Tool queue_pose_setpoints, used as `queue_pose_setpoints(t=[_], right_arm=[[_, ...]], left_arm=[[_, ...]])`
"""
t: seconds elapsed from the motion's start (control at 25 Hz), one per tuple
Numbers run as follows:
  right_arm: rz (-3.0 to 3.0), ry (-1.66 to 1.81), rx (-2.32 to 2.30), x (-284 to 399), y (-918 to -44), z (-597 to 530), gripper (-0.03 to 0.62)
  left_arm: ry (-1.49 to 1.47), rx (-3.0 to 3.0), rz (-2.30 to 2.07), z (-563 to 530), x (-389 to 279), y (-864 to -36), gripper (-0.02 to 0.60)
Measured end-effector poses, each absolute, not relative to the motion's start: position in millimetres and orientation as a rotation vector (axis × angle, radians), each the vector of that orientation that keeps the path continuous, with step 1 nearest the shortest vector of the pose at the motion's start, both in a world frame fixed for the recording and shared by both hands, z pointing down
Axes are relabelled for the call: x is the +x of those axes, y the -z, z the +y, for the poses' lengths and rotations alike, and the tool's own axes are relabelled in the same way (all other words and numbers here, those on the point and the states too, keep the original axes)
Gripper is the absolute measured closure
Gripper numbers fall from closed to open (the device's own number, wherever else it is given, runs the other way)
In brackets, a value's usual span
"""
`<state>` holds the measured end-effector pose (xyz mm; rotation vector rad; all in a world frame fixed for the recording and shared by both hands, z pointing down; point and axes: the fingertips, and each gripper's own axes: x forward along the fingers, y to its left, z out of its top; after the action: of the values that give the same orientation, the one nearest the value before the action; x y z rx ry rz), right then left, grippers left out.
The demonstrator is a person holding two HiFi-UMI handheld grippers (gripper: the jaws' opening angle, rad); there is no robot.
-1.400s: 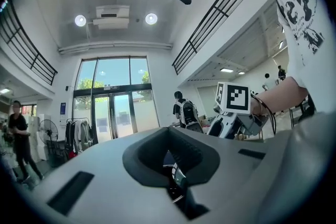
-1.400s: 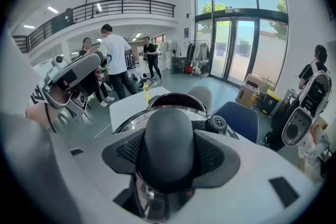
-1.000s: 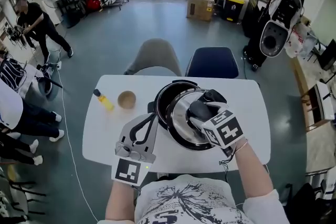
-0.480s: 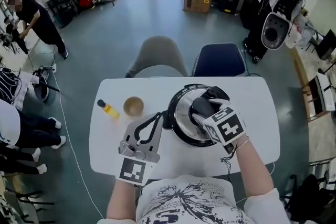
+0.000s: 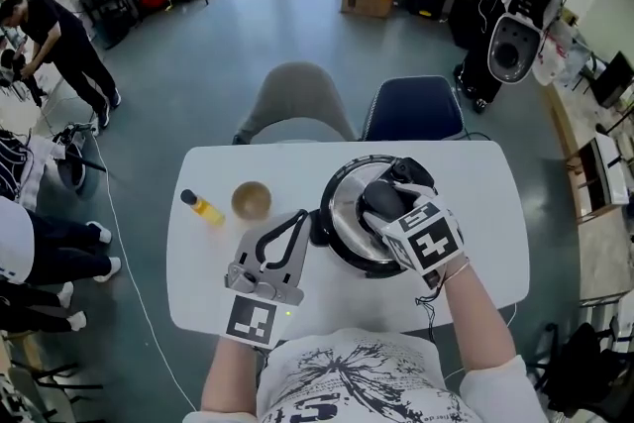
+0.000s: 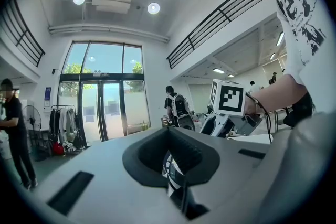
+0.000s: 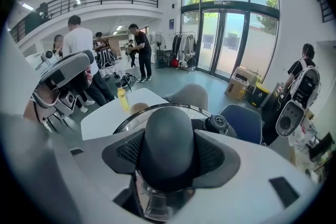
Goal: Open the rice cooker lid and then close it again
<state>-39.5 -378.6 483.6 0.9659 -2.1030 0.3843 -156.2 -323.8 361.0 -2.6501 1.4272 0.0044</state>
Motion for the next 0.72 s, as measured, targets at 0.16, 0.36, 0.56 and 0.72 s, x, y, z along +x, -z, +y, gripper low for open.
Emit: queue_pose_setpoints(t=[0.16,0.36,0.56,0.72], right_arm=[[-2.095,-0.416,0.968,-42.2,-487.4,-382.5,0.298],[-2.119,-0.468,0.973,-42.5,-495.0,-383.1,0.298],[-2.161,-0.461,0.976,-37.6,-494.3,-384.9,0.298],[-2.155,-0.465,0.982,-34.4,-492.7,-383.1,0.296]], left_arm=[[0.0,-2.654,1.421,-325.9,-161.7,-359.8,0.568],[0.013,-2.664,1.422,-324.4,-161.6,-368.9,0.568],[0.008,-2.675,1.407,-323.9,-148.8,-367.3,0.568],[0.0,-2.693,1.404,-316.0,-139.9,-363.4,0.568]])
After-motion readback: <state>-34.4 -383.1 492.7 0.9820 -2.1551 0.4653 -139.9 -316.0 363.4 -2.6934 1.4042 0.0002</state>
